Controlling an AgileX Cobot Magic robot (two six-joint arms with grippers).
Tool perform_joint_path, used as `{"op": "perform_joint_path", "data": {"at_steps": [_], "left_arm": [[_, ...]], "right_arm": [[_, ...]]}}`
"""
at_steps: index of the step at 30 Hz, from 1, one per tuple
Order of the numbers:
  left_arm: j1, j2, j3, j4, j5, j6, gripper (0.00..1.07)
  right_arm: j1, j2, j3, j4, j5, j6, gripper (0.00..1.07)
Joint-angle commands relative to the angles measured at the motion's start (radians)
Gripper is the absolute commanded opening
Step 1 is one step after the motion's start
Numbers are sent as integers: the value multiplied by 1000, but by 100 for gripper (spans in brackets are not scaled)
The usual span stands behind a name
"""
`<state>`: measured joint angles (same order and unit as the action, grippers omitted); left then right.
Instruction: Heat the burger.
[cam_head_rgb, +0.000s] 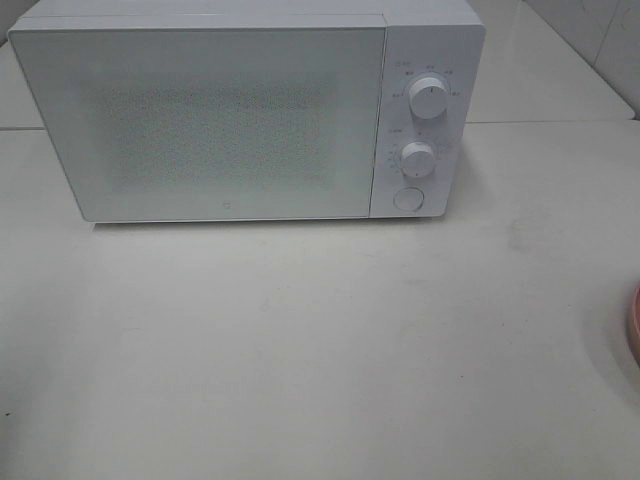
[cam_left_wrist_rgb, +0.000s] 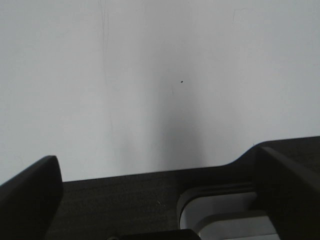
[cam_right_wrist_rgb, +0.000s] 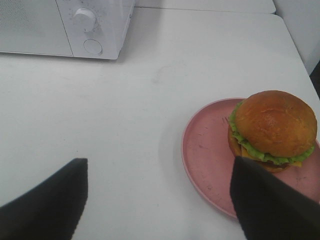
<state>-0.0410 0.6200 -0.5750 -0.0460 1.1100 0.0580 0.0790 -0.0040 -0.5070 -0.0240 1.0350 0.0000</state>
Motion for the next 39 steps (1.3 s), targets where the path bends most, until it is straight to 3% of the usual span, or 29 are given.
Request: {"op": "perform_joint_path", "data": {"at_steps": [1, 10, 17, 27, 39], "left_arm": [[0, -67, 45, -8, -33, 5, 98], [0, -319, 76, -10, -81, 2, 98], [0, -429, 76, -30, -81, 2, 98], [68, -661, 76, -26, -81, 5, 98], [82, -653, 77, -32, -81, 3, 98]], "right_arm": [[-8, -26, 1, 1, -4, 0, 76], [-8, -26, 1, 1, -4, 0, 76], [-8, -26, 1, 1, -4, 0, 76], [-8, -26, 1, 1, -4, 0, 76], [-8, -18, 1, 2, -4, 0, 76]]}}
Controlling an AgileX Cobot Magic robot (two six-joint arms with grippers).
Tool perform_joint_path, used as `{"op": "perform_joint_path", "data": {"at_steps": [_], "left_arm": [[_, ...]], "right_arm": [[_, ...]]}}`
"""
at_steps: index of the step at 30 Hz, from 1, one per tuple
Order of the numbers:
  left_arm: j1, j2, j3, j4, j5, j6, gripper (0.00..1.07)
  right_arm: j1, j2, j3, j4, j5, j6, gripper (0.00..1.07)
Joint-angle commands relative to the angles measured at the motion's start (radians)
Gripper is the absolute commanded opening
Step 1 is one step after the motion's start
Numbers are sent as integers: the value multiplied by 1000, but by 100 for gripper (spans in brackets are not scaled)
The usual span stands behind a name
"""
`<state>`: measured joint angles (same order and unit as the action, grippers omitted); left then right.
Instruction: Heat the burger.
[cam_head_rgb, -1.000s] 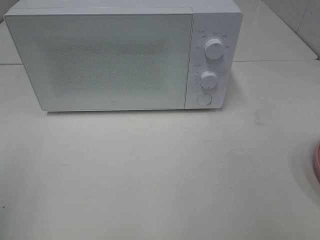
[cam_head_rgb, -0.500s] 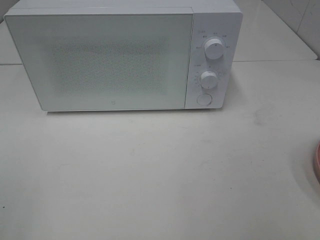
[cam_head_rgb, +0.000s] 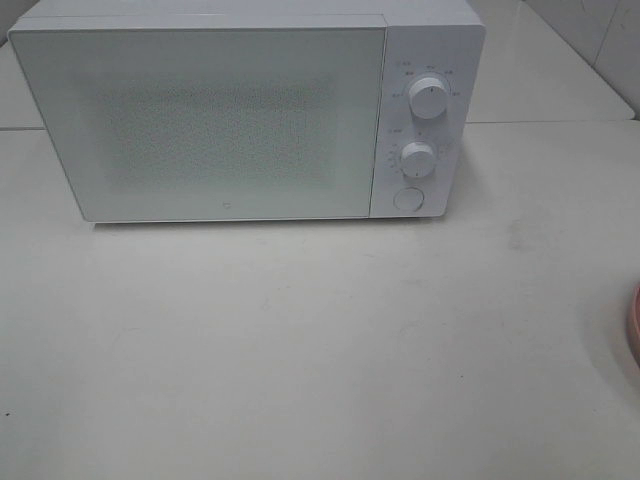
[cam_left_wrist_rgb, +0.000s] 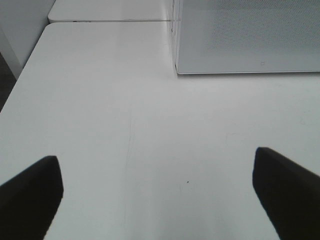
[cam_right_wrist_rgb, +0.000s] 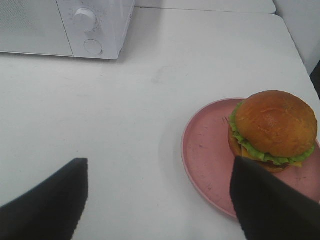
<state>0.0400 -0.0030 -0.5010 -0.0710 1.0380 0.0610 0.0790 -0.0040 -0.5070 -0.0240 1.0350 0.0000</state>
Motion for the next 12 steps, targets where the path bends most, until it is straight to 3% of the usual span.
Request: {"op": "perform_joint_path", "data": {"at_steps": [1, 12], "left_arm": [[1, -30, 3, -7, -9, 0, 98], [1, -30, 3, -7, -9, 1, 98]], "right_arm": [[-8, -18, 1, 2, -4, 0, 76], [-8, -18, 1, 2, -4, 0, 76]]}}
